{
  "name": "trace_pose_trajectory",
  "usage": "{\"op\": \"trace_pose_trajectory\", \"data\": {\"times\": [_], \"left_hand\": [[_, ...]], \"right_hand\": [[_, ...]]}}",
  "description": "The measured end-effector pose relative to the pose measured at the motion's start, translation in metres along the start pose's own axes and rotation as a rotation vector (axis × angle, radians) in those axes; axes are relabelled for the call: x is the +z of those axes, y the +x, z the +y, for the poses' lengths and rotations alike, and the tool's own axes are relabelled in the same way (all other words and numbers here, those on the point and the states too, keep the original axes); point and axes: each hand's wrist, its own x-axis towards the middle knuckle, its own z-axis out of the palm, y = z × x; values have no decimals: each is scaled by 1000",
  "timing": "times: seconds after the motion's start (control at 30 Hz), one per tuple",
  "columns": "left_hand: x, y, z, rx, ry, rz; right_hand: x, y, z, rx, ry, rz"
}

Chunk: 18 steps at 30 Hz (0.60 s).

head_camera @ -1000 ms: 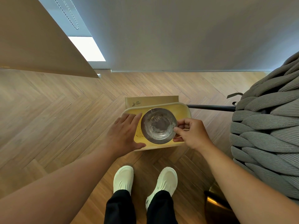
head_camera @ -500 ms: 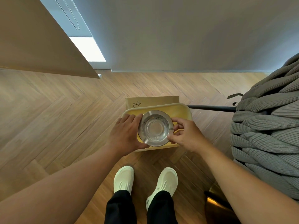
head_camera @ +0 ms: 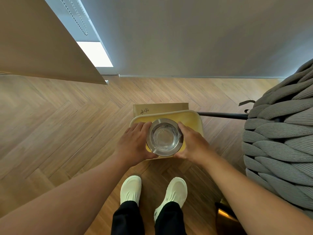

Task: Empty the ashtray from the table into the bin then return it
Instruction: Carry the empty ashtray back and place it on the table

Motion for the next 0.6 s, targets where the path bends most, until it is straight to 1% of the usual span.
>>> {"op": "trace_pose_trajectory", "data": {"times": [0.13, 0.3, 0.6], "left_hand": [[-3, -4, 2, 7, -11, -17], [-13, -7, 8, 23, -6, -14], [-57, -26, 32, 66, 2, -18]], "right_hand": [[-1, -6, -2, 9, 3, -8], [-9, -17, -10, 12, -5, 25], [-37, -59, -37, 38, 1, 74]]}}
